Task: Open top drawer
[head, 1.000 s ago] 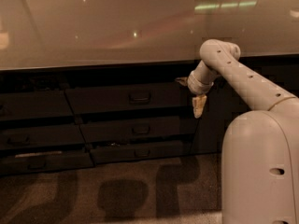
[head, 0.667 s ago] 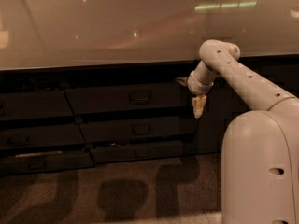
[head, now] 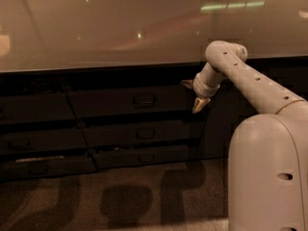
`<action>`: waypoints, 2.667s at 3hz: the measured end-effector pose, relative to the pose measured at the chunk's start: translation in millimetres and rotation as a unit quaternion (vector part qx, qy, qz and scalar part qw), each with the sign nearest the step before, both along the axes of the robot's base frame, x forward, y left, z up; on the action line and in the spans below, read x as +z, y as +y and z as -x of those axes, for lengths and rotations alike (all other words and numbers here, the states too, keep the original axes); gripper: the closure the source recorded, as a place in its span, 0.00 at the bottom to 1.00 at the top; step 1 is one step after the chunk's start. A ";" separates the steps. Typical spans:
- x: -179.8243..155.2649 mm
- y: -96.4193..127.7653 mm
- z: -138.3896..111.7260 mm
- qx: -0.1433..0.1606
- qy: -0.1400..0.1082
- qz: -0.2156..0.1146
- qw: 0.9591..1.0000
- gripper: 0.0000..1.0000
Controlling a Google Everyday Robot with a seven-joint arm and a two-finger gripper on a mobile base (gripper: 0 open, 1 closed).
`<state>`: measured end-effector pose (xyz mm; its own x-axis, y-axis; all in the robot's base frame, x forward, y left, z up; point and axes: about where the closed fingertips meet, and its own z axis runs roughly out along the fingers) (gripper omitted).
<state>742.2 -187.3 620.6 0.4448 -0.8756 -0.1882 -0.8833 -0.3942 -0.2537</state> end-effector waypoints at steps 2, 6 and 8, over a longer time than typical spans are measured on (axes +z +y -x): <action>-0.1 0.0 0.0 0.000 0.000 0.000 1.000 0.89; 3.1 2.6 -0.6 0.003 0.004 0.002 1.000 1.00; 11.9 -1.0 2.6 0.003 -0.005 0.000 1.000 1.00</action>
Offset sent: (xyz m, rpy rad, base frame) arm 0.0000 0.0000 0.0000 0.0000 0.0000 0.0000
